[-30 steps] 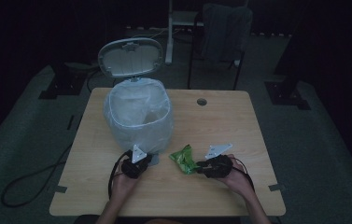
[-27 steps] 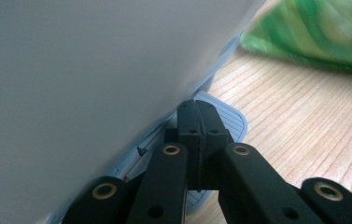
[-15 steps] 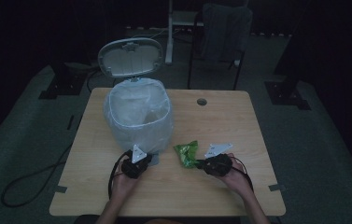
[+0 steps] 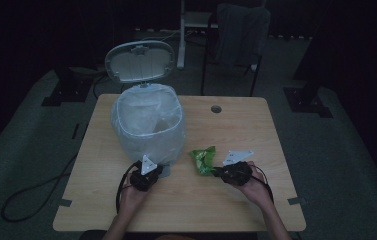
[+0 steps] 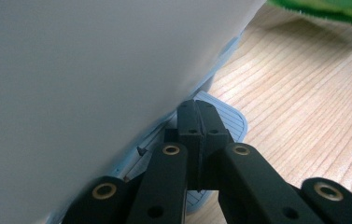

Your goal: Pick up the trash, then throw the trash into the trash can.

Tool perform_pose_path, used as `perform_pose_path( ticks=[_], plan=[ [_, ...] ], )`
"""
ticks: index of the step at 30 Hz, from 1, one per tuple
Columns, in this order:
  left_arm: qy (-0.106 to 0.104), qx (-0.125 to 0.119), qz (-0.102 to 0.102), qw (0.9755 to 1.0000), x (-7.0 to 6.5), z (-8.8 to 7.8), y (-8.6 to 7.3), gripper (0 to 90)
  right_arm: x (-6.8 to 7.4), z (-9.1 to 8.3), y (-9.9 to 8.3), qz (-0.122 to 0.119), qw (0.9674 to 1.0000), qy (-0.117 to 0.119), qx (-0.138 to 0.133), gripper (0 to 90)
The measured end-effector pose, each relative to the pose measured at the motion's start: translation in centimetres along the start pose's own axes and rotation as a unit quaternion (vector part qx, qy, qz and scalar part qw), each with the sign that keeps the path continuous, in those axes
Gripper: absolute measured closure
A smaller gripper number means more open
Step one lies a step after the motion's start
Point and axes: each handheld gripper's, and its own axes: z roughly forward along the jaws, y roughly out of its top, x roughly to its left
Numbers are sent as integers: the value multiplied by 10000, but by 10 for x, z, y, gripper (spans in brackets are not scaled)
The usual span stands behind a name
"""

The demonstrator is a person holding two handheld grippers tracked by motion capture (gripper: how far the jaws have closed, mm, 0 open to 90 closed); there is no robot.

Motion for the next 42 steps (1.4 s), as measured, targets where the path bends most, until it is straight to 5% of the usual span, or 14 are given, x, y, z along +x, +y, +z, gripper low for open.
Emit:
perform_pose_path(
  ticks=[42],
  plan=[
    [-3,-4,-10,10000,0,0,0,900,-21,-30,28,76,9989,-304,-363,820]
  ],
)
